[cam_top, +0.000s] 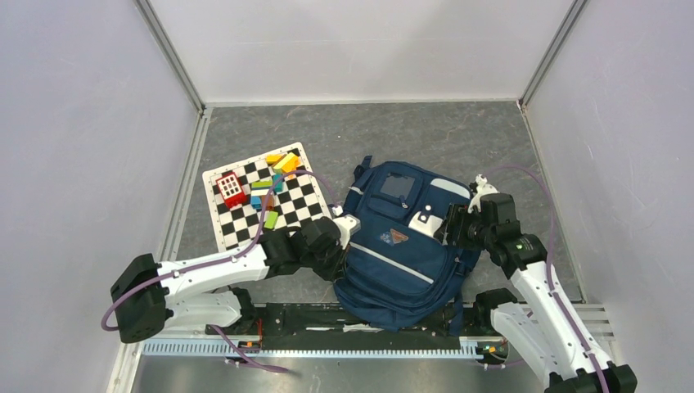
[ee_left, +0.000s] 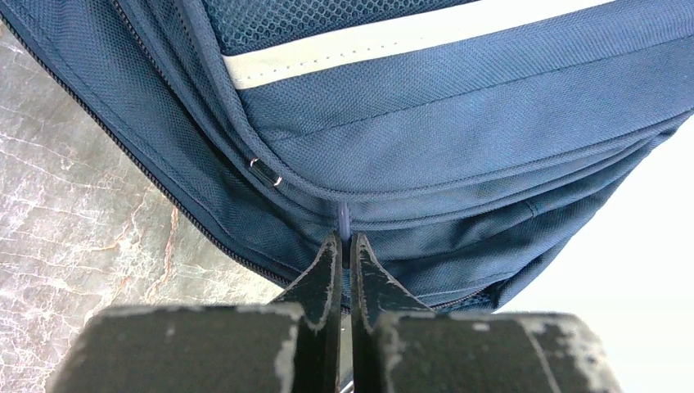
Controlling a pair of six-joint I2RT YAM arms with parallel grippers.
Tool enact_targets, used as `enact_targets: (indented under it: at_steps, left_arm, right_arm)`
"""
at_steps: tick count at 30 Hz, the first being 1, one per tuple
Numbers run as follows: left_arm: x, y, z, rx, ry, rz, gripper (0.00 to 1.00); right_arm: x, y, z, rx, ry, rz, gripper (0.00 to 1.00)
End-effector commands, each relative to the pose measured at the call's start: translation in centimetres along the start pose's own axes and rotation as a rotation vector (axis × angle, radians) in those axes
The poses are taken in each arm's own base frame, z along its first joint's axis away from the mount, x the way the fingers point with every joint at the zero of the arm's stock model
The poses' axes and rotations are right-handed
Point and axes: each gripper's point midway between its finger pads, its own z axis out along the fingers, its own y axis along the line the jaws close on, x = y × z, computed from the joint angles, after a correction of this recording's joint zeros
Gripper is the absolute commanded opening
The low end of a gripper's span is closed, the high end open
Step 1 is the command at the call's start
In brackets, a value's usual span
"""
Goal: Pack the student bag
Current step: Zip the student bag at the center of the board.
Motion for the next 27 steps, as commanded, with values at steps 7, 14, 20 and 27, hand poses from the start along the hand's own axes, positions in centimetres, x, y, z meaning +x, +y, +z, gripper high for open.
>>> enact_targets:
  at_steps: [7, 14, 20, 27]
  left_arm:
    - [-0.7, -1.6, -0.5, 0.057, -0.027, -0.044, 0.02]
    - [-0.8, -2.0, -0.6, 0.068, -0.023, -0.066, 0.02]
    - [-0.8, -1.6, -0.3, 0.038, -0.015, -0.099, 0.02]
    - [-1.0, -1.5, -0.4, 0.022, -0.017, -0.107, 0.02]
  right_arm:
    - [4.6, 3.5, -1.5, -0.213, 0.19, 0.017, 0.67]
    - [8.0, 3.9, -1.2, -0.258, 0.293, -0.016, 0.68]
    - [8.3, 4.6, -2.0, -0.286, 0.3, -0.025, 0.72]
    - [7.5, 4.3, -3.6, -0.248, 0.283, -0.039, 0.77]
